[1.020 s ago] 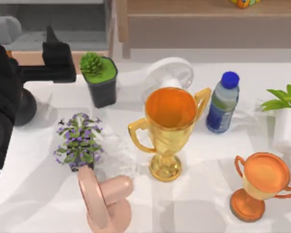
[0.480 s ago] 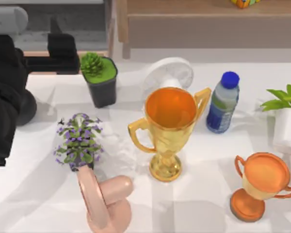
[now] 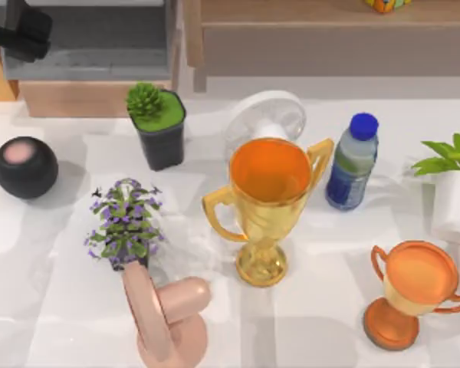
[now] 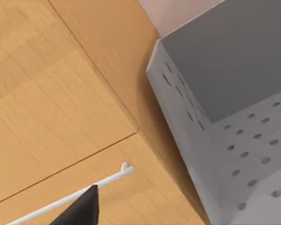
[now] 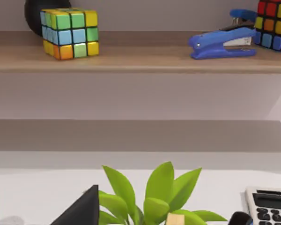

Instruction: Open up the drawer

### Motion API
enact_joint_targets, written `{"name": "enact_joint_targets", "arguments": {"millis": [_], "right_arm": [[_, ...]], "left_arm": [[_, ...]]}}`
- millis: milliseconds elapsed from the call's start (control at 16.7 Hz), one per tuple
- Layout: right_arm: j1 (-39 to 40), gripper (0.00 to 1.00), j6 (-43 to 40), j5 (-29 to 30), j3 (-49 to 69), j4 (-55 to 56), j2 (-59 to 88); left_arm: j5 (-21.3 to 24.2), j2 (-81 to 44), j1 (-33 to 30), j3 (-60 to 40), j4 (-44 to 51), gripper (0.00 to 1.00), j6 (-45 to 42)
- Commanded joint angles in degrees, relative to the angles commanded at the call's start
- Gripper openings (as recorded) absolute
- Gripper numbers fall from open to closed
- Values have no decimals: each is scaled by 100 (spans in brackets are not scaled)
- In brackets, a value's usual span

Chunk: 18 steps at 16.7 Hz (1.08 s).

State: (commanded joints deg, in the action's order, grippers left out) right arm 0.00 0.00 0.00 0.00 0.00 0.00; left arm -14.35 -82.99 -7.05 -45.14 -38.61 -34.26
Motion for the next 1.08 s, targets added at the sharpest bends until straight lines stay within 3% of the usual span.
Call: {"name": "enact_joint_targets", "arguments": {"millis": [300, 660, 840, 1080], "right_arm": [[0, 100, 0, 0, 0, 0, 0], [0, 100, 0, 0, 0, 0, 0], [0, 100, 0, 0, 0, 0, 0], [0, 100, 0, 0, 0, 0, 0]], "left_arm": [[1809, -2339, 1885, -864, -1322, 100, -2994], [3650, -4358, 2947, -1623, -2574, 100, -5282], [4070, -4742, 3097, -1777, -2850, 100, -5633], [4100, -4769, 3105, -1789, -2871, 100, -5653]]}}
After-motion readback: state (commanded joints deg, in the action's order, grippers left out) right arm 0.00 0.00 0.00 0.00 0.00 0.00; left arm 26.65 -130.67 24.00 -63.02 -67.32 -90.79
